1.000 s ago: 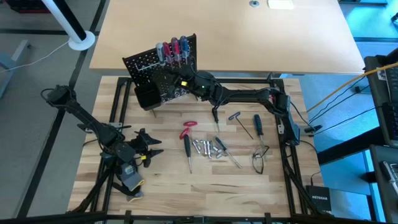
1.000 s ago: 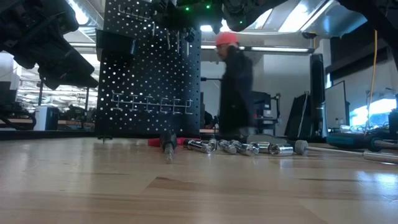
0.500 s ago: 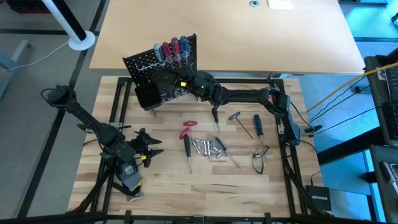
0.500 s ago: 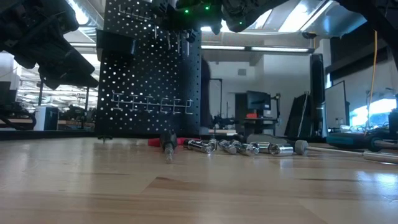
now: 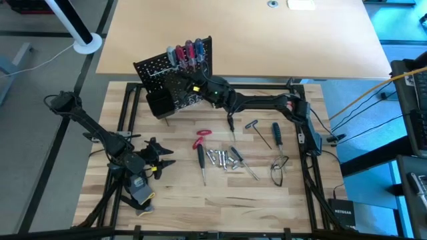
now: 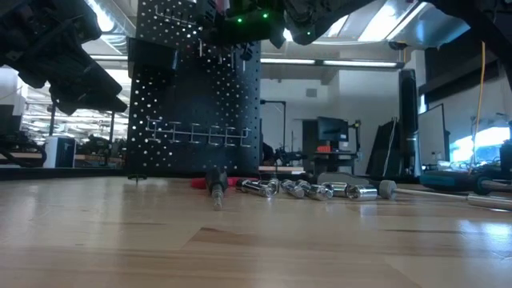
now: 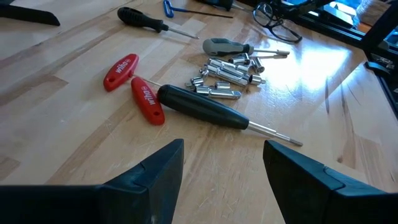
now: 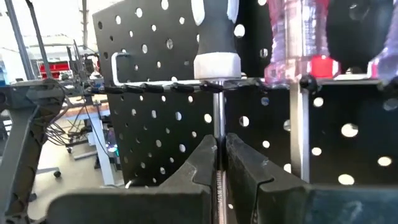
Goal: Hang tools onto peg board
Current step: Hang the gray screwdriver onto the peg board, then hang the nut driver onto the peg board
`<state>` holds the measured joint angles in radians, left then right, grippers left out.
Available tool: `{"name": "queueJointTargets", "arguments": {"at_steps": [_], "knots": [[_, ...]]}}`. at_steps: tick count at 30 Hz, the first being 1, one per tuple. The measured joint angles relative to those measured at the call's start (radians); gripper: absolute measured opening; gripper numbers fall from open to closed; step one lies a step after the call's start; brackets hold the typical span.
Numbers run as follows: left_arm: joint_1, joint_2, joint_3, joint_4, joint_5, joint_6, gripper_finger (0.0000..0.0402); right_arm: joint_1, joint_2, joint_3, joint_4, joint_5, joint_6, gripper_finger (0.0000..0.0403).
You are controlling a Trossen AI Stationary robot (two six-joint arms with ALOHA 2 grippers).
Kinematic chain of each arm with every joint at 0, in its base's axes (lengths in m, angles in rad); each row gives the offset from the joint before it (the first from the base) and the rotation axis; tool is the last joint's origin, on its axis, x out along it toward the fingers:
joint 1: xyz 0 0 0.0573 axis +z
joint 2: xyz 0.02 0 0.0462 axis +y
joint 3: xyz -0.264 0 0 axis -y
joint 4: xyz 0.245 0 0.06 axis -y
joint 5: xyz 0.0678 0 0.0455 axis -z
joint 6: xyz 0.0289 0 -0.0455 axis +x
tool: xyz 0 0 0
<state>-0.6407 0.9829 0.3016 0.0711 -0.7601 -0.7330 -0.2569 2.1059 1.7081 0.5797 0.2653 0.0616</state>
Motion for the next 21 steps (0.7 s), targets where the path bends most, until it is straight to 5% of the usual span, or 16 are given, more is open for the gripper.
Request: {"name": "queueJointTargets", "arguments": {"at_steps": [14,21], "knots": [[-0.001,0.000,0.000,-0.002,0.000,-0.004,0.0210,0.012,0.006,0.001,0.002,0.004,-0.016,0.0033],[-0.001,0.000,0.000,-0.003,0.000,0.000,0.0210,0.028,0.010,-0.001,-0.014,0.051,-0.046,0.0096]]}}
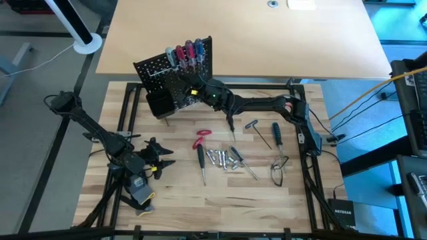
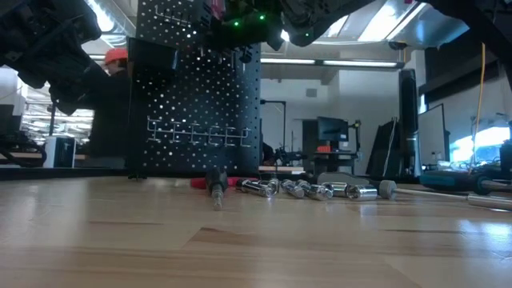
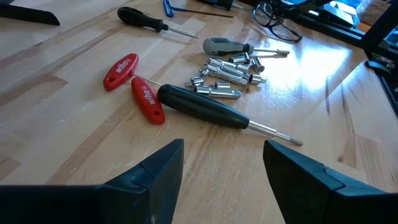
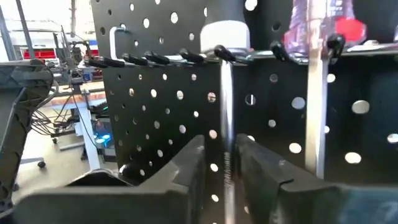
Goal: Hang tools onto peg board
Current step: Hang the nut driver onto the peg board
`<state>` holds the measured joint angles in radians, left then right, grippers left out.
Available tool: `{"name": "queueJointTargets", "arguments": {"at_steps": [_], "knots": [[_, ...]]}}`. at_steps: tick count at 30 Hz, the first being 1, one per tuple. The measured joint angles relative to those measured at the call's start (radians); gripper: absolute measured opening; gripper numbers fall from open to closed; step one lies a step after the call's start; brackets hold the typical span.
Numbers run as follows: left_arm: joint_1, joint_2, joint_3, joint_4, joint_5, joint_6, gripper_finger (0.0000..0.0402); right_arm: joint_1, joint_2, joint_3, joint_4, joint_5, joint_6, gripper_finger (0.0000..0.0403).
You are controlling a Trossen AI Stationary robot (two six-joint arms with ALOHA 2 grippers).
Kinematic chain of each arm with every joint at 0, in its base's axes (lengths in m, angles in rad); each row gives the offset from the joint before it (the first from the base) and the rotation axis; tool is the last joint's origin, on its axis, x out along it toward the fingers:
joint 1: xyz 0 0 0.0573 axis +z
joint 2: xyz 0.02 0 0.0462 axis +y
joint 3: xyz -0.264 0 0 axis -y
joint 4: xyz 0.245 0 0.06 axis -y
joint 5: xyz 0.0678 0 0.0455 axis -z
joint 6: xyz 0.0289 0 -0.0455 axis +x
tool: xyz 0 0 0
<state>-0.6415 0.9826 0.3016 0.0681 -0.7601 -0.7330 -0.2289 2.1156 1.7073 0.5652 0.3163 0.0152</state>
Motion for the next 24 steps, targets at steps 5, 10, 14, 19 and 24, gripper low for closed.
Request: {"name": "queueJointTargets", "arguments": {"at_steps": [5,10,14,19,24], "knots": [[0.000,0.000,0.000,0.000,0.000,0.000,0.0210,0.019,0.000,0.000,0.002,0.018,-0.028,0.0134],[0.000,0.000,0.000,-0.001,0.000,0.000,0.0210,0.055,-0.017,0.000,-0.025,0.147,-0.077,0.0144],[0.000,0.000,0.000,0.000,0.000,-0.001,0.0210,0.087,-0.024,0.000,-0.039,0.215,-0.123,0.0145],[0.000,0.000,0.000,0.001,0.000,-0.004,0.0210,0.130,-0.044,0.000,-0.047,0.302,-0.190,0.0145],[0.000,0.000,0.000,0.000,0.000,-0.004,0.0210,0.179,-0.081,0.000,-0.150,0.380,-0.208,0.0145]]}}
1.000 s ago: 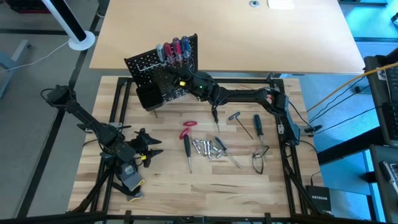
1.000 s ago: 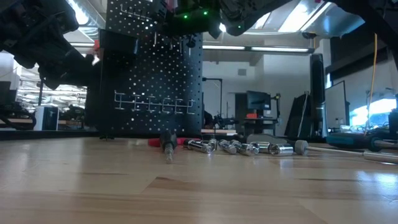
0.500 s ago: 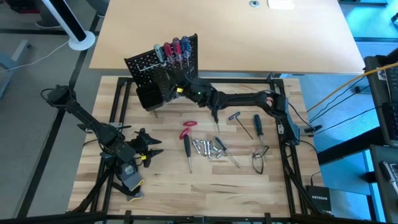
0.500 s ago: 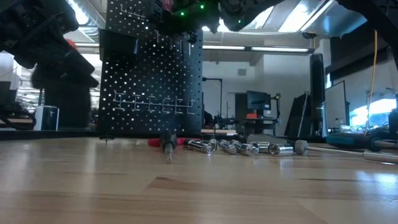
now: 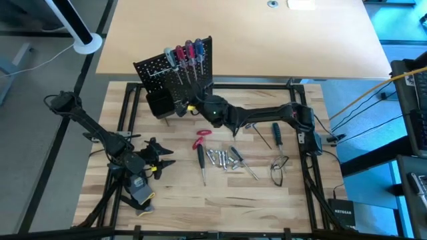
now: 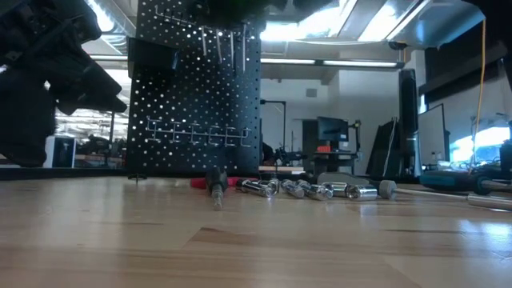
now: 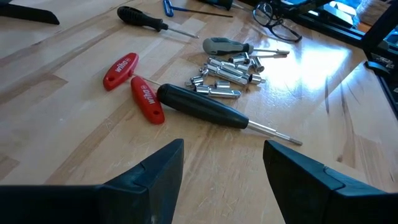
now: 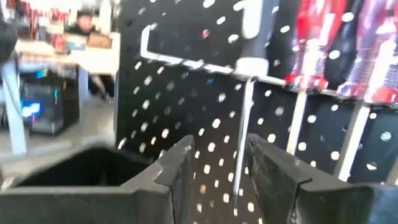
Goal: Hang tools onto peg board
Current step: Hang the nut driver onto the peg board
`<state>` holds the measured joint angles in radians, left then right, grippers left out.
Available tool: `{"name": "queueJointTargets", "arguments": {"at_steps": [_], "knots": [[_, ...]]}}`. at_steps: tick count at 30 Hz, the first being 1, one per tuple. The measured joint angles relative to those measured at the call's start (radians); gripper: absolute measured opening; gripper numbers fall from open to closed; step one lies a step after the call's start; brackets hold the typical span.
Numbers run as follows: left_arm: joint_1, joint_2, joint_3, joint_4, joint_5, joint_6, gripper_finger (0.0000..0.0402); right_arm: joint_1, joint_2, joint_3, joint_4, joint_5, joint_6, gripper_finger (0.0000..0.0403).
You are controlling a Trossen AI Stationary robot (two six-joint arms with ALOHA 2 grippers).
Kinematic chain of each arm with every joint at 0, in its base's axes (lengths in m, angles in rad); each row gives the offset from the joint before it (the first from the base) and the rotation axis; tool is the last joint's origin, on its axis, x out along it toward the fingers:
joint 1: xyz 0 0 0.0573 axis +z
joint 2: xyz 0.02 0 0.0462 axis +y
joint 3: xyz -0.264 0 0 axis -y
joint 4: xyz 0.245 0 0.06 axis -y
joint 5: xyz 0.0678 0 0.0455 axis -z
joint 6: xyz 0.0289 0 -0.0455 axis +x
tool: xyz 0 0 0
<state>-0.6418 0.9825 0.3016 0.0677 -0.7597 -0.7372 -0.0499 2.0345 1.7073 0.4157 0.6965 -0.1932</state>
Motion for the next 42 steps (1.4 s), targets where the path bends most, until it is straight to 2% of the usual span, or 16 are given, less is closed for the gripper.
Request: {"name": "queueJointTargets", "arguments": {"at_steps": [5,9,15,21,25,29,34,39,42], "knots": [[0.000,0.000,0.000,0.001,0.000,-0.006,0.0210,0.089,-0.088,0.000,-0.238,-0.066,0.020,0.0145],[-0.001,0.000,0.000,0.003,0.000,-0.014,0.0210,0.192,-0.158,0.001,-0.473,-0.073,0.067,0.0145],[-0.002,0.000,0.000,0.004,0.001,-0.015,0.0210,0.335,-0.207,0.002,-0.810,-0.061,0.340,0.0151],[-0.002,0.000,0.000,0.004,0.001,-0.024,0.0210,0.433,-0.126,0.000,-1.018,-0.114,0.641,0.0197],[-0.002,0.000,0.000,0.003,0.001,-0.034,0.0210,0.477,-0.051,0.000,-1.084,-0.138,0.741,0.0213],[-0.006,0.000,0.000,0.000,0.001,-0.040,0.0210,0.502,0.007,-0.001,-1.211,-0.184,0.821,0.0210],[-0.020,0.000,0.000,0.000,0.001,-0.041,0.0210,0.517,0.013,-0.001,-1.431,-0.254,0.935,0.0192],[-0.022,0.000,0.000,-0.005,0.001,-0.022,0.0210,0.544,0.010,-0.002,-1.648,-0.261,1.007,0.0177],[-0.022,0.000,0.000,-0.005,0.001,-0.022,0.0210,0.556,0.001,-0.058,-1.746,-0.265,1.078,0.0171]]}}
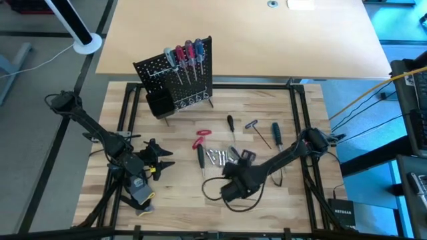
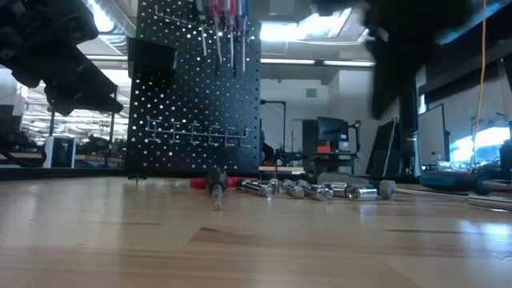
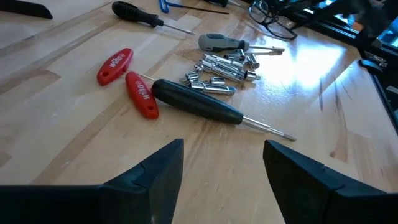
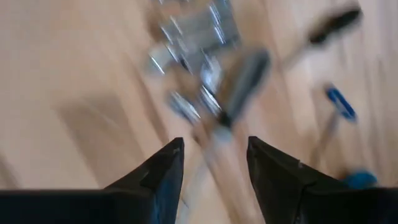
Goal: Hang tools onto peg board
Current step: Hang the nut driver onto the peg board
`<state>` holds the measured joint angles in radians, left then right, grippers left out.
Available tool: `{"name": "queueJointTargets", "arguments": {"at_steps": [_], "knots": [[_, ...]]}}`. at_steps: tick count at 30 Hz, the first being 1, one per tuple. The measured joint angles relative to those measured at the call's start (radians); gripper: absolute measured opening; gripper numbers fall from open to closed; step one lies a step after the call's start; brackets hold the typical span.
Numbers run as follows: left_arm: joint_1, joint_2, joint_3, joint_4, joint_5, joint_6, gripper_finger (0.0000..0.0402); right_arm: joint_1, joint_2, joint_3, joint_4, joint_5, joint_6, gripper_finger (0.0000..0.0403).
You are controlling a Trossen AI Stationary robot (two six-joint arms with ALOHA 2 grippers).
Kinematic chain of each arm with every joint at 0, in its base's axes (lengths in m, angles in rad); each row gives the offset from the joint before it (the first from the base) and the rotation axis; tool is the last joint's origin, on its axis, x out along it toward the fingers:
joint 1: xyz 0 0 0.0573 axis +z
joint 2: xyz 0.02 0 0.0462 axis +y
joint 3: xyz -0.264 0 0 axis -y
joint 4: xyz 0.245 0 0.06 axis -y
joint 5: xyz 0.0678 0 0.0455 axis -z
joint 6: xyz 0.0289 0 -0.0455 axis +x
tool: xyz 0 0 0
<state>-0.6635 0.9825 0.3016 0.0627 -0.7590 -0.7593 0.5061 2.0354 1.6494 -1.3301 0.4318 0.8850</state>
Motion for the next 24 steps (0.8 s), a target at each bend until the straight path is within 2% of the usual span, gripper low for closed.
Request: {"name": "queueJointTargets", "arguments": {"at_steps": [4,7,9,17,21,24], "knots": [[0.000,0.000,0.000,-0.001,0.000,0.000,0.0210,0.016,-0.041,-0.142,0.010,-0.075,0.074,0.0166],[0.000,0.000,0.000,0.000,-0.001,0.000,0.0210,0.018,-0.103,-0.287,0.115,-0.191,0.139,0.0159],[0.000,0.000,0.000,0.000,-0.004,0.000,0.0210,0.018,-0.158,-0.373,0.212,-0.233,0.166,0.0154],[0.004,0.000,0.000,0.000,-0.011,0.000,0.0210,0.024,-0.386,-0.647,0.559,-0.207,0.258,0.0144],[0.004,0.000,0.000,0.000,-0.011,0.000,0.0210,0.022,-0.408,-0.766,0.686,-0.162,0.335,0.0144],[0.004,0.000,0.000,-0.001,-0.011,0.000,0.0210,0.022,-0.399,-0.830,0.836,-0.167,0.365,0.0144]]}}
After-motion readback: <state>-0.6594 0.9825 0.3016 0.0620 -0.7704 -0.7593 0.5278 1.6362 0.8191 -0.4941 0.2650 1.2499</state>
